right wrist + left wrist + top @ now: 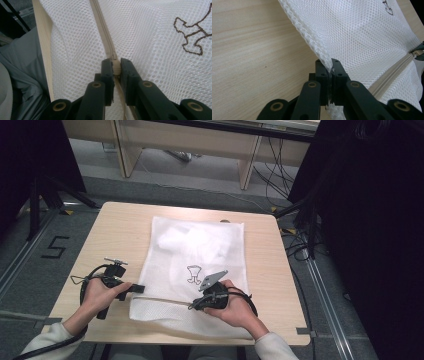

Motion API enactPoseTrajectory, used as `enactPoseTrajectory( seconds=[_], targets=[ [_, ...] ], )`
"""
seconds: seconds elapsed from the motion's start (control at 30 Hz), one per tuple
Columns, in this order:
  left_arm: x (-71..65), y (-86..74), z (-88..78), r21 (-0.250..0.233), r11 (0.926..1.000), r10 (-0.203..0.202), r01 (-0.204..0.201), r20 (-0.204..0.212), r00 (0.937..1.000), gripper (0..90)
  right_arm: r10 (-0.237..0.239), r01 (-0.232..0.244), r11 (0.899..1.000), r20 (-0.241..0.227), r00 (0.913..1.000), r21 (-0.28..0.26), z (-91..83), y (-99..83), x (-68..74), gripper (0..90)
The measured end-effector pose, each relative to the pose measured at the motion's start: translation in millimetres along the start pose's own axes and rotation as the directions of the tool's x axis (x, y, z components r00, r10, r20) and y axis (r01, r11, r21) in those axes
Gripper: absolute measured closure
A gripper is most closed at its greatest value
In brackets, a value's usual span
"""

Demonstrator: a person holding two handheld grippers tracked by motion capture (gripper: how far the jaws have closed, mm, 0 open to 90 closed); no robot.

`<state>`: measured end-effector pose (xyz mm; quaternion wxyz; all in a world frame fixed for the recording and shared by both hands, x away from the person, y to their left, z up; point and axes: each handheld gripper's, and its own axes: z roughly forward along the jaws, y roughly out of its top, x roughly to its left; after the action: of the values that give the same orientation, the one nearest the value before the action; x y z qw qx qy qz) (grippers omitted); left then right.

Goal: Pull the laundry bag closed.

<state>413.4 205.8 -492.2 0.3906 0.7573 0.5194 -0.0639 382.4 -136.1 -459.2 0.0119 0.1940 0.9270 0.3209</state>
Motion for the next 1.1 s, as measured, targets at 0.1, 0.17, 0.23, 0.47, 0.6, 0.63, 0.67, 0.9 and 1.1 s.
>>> enactPoseTrajectory(
  seconds=[0.1,0.17,0.23,0.47,0.6,0.63,0.67,0.9,1.1],
  targets=[
    [-0.1,-0.2,0.1,0.001,1.0000,0.001,-0.001,-0.001,1.0000,85.4,-0.004,0.004,1.000,0.003,1.0000,-0.006,0.4,-0.1,-0.1,82.4],
    [-0.1,-0.1,-0.3,0.000,1.0000,0.003,-0.003,-0.009,1.0000,85.4,-0.005,0.005,1.000,0.003,1.0000,-0.005,0.1,-0.1,-0.2,82.4],
    [1.4,-0.3,-0.8,0.000,1.0000,0.001,-0.001,-0.004,1.0000,85.4,0.018,-0.018,1.000,0.018,0.9997,0.012,-2.1,-0.7,0.7,82.4],
    [1.0,-0.3,-0.2,-0.001,1.0000,-0.001,0.001,-0.003,1.0000,85.3,0.025,-0.025,1.000,0.011,0.9996,0.001,-4.8,-2.9,0.0,82.4],
    [1.0,-0.3,-0.3,-0.001,1.0000,-0.003,0.003,-0.002,1.0000,85.3,0.033,-0.033,0.999,0.008,0.9994,-0.009,-3.9,-3.4,0.2,82.4],
    [1.0,-0.3,-0.2,-0.002,1.0000,-0.004,0.004,-0.003,1.0000,85.3,0.033,-0.033,0.999,0.006,0.9994,-0.008,-4.1,-3.4,0.1,82.4],
    [1.0,-0.4,-0.1,-0.001,1.0000,-0.004,0.004,-0.002,1.0000,85.3,0.033,-0.033,0.999,0.002,0.9995,-0.008,-4.4,-3.4,0.1,82.4],
    [1.1,-0.3,-0.2,-0.002,1.0000,-0.002,0.002,-0.004,1.0000,85.3,0.031,-0.031,0.999,0.005,0.9995,-0.004,-6.3,-4.7,-1.2,82.4],
    [1.4,-0.3,-0.2,-0.002,1.0000,-0.004,0.004,-0.006,1.0000,85.2,0.033,-0.033,0.999,0.003,0.9995,-0.014,-7.4,-6.9,-1.8,82.4]
  ],
)
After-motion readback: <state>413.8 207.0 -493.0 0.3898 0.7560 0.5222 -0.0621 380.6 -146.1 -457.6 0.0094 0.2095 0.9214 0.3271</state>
